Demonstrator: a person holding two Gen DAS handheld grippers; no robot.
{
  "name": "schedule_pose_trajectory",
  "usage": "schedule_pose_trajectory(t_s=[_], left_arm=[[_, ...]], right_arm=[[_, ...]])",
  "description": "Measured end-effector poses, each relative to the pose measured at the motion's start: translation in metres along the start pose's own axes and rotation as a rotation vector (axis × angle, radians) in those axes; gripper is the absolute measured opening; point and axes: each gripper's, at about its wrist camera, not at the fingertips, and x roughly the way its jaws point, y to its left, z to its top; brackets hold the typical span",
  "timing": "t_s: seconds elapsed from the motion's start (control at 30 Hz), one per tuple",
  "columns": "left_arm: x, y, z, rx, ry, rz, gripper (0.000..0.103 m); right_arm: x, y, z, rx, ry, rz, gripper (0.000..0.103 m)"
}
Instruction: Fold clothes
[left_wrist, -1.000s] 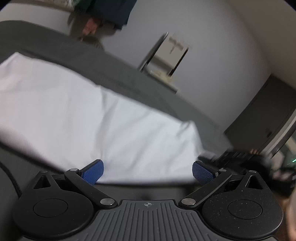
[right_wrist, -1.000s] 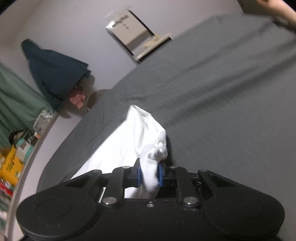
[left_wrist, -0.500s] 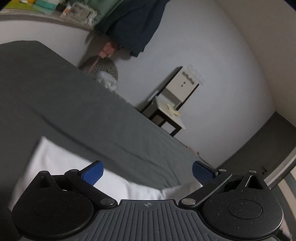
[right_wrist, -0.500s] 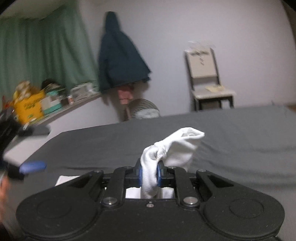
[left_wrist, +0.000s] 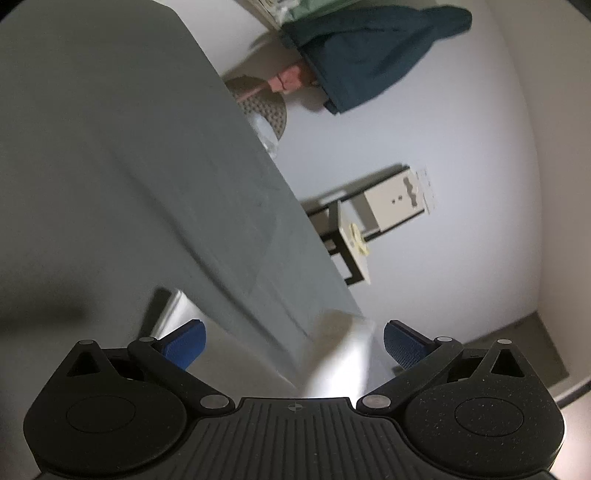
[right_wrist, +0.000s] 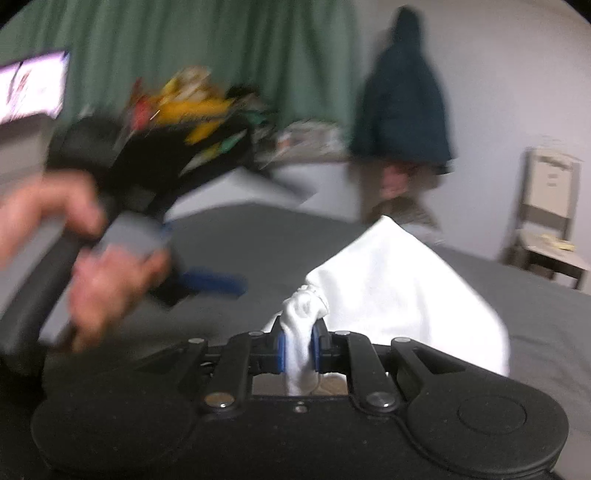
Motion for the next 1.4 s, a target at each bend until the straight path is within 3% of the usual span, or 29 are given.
schedule_pose_trajectory(t_s=[0.17,0.37,0.53,0.6,0.63,0.67,0.77,0.87,1.0,1.07,1.17,1.33,1.4], left_arm=[[-0.001,0.014,0.003,-0.052,-0.037,-0.007,0.103],[-0.004,0.036,0.011,-0.133,-0.077,-0.009,0.103],[0.01,0.043,0.004,-0.213,-0.009,-0.091,0.103],[0.014,0.039,-0.001,-0.199,0.022,-0.099,0.103],[0.014,0.038,-0.001,-0.19,0.025,-0.1,0.103],[0.013,0.036,-0.002,-0.182,0.029,-0.101,0.103],[0.013,0.031,-0.003,-0.156,0.038,-0.104,0.103],[0.015,0.033,-0.002,-0.185,0.051,-0.143,0.103],[0.023,0.033,-0.008,-0.18,0.092,-0.134,0.103],[0.027,0.032,-0.011,-0.166,0.114,-0.122,0.103],[0.028,0.033,-0.016,-0.158,0.142,-0.12,0.103],[0.033,0.033,-0.02,-0.153,0.163,-0.083,0.103],[0.034,0.032,-0.021,-0.147,0.171,-0.088,0.103]], right_arm=[[0.04,0.034,-0.019,-0.06,0.12,0.072,0.014],[0.038,0.036,-0.017,-0.051,0.123,0.08,0.014],[0.034,0.042,-0.027,-0.095,0.148,0.099,0.016],[0.032,0.048,-0.032,-0.122,0.152,0.117,0.034],[0.026,0.053,-0.034,-0.147,0.138,0.14,0.059],[0.02,0.058,-0.036,-0.172,0.125,0.162,0.074],[0.002,0.069,-0.041,-0.227,0.092,0.209,0.071],[-0.011,0.056,-0.04,-0.134,0.056,0.229,0.069],[-0.003,0.04,-0.034,-0.045,0.033,0.17,0.069],[0.008,0.034,-0.032,0.002,0.068,0.209,0.069],[0.016,0.029,-0.034,0.042,0.128,0.334,0.07],[-0.004,0.017,-0.039,0.066,0.132,0.456,0.069],[-0.014,0.012,-0.041,0.071,0.124,0.447,0.066]])
